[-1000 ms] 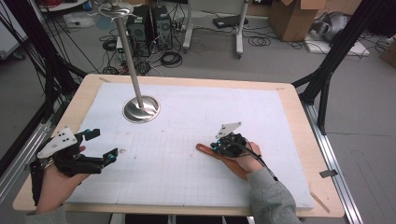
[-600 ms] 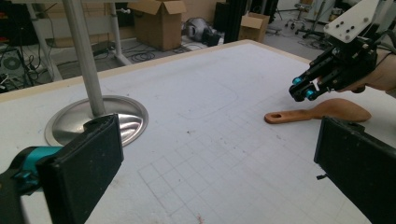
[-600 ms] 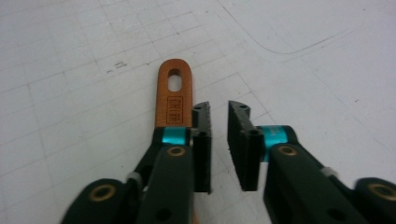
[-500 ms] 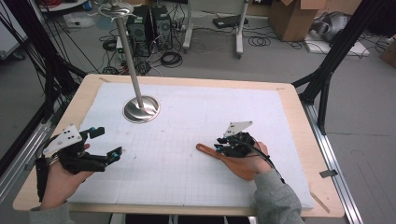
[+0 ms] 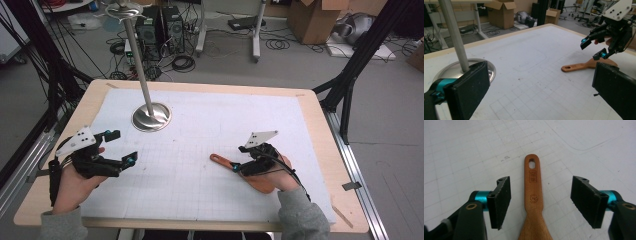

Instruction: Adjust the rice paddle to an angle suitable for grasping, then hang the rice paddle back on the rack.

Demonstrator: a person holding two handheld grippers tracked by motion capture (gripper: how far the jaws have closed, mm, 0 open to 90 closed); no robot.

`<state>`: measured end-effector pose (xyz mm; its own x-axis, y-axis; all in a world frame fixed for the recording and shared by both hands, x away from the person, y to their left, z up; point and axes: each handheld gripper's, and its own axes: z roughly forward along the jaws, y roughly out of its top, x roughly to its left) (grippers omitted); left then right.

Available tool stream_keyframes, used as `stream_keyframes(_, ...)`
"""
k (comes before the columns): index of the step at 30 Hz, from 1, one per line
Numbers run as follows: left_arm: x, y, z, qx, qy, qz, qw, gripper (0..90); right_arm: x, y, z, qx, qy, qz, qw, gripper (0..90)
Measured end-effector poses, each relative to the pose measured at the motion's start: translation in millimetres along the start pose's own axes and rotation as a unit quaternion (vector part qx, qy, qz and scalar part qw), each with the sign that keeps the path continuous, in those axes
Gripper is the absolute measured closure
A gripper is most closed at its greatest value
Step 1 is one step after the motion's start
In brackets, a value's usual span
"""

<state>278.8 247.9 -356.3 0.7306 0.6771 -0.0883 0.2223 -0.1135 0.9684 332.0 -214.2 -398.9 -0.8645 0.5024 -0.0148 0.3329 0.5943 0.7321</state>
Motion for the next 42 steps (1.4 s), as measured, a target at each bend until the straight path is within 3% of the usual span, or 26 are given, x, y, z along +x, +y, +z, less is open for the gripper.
stream_keyframes(5,0.3,1.7,7.4,0.002,-0.010,0.002,0.9999,1.8,-3.7,-3.8,-8.2,-0.018,0.004,0.023,0.9996,13.7)
stream_keyframes(8,0.1,2.6,8.9,0.002,-0.012,0.003,0.9999,1.8,-7.0,-5.2,-12.1,-0.025,0.005,0.034,0.9991,10.8)
stream_keyframes(11,0.0,3.4,8.6,0.000,-0.013,0.003,0.9999,1.8,-9.5,-6.1,-14.9,-0.030,-0.006,0.046,0.9985,10.6)
stream_keyframes(25,-1.0,3.3,8.8,0.002,-0.007,0.003,1.0000,1.8,-4.9,-5.8,-12.8,-0.012,0.004,0.026,0.9996,10.7)
stream_keyframes(35,-0.1,4.6,5.7,-0.005,-0.008,0.000,1.0000,1.8,-5.7,-4.1,-9.2,0.033,-0.003,0.023,0.9992,13.1)
stream_keyframes(42,-1.2,3.9,7.6,-0.001,-0.010,0.001,0.9999,1.8,-4.1,5.4,-5.5,0.081,-0.004,0.023,0.9964,13.1)
